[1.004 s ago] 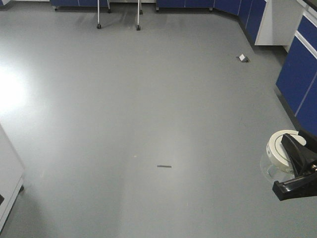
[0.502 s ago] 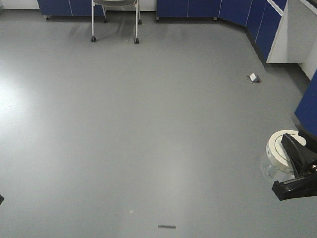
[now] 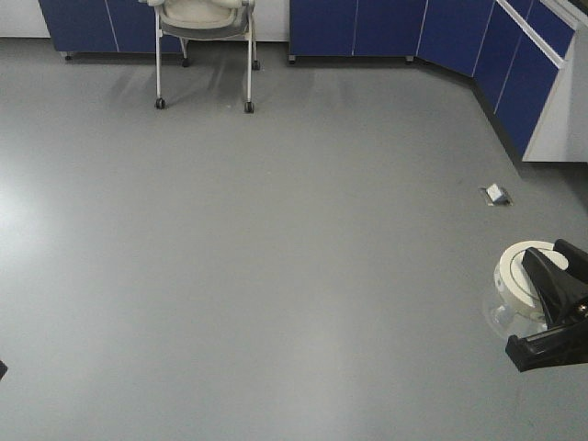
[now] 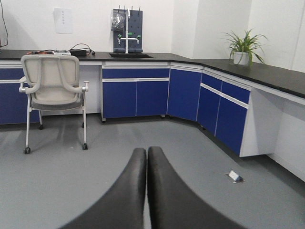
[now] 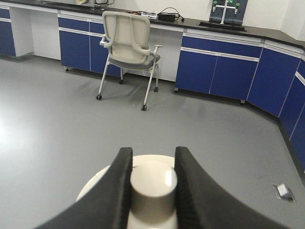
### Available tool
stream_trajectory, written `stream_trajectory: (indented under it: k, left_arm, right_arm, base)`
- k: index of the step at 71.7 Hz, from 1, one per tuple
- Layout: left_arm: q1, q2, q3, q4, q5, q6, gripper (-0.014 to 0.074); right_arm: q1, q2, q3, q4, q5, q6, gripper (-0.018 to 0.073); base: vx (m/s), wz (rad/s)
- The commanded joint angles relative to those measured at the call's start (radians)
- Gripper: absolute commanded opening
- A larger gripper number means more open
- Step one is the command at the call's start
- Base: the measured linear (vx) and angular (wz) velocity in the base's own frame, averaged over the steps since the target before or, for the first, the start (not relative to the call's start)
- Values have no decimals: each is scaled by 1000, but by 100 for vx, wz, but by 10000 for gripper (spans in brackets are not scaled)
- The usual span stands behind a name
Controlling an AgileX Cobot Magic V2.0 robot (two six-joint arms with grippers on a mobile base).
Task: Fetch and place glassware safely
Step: 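Drive the base toward the blue-cabinet bench holding the jar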
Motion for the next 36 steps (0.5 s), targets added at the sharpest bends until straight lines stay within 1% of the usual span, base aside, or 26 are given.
stream_trajectory:
  k: [1, 36]
  left_arm:
    - [-5, 2, -26, -24, -51, -10, -7]
    - [-5, 2, -26, -24, -51, -10, -7]
  right_arm:
    - [-3, -9, -29, -1, -106, -2, -3]
    - [-3, -10, -28, -1, -103, -2, -3]
  base:
    - [70, 1]
    - [71, -1]
